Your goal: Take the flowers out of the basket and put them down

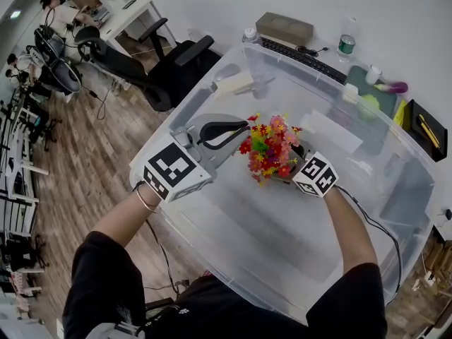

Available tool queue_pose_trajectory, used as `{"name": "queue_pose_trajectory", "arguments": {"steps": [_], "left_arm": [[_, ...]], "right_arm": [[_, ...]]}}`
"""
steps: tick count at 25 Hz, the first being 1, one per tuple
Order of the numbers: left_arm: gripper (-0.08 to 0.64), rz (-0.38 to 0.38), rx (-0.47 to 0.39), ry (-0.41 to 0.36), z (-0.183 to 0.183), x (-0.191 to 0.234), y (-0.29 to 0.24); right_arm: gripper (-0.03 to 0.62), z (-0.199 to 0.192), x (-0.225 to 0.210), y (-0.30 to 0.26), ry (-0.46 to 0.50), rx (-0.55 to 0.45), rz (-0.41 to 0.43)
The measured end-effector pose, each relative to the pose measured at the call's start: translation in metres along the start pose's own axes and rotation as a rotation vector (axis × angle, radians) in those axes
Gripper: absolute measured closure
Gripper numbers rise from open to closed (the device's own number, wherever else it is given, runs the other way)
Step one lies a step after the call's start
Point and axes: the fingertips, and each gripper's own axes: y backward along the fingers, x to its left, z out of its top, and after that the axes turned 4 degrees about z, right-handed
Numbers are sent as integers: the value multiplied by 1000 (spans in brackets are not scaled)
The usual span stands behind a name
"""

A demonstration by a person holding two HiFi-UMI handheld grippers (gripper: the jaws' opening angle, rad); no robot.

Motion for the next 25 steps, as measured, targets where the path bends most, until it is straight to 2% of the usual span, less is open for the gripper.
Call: {"name": "queue_pose_trajectory", "arguments": {"steps": [2,7,10,14,25], "left_arm": [[537,0,53,24,-16,3,-6],[404,-22,193,106,-54,8,-18],[325,-55,274,90,-76,4,-24],[233,-129,333,36,-92,-11,-34],[145,-226,431,33,-129,-33,-45]], "right_arm": [[132,0,0,0,-1,-2,-2],[132,-1,-1,0,0,-3,-2],[133,0,-1,1,0,-4,-1],[132,0,0,1,1,-4,3],[133,-7,-4,11,9,10,7]]}}
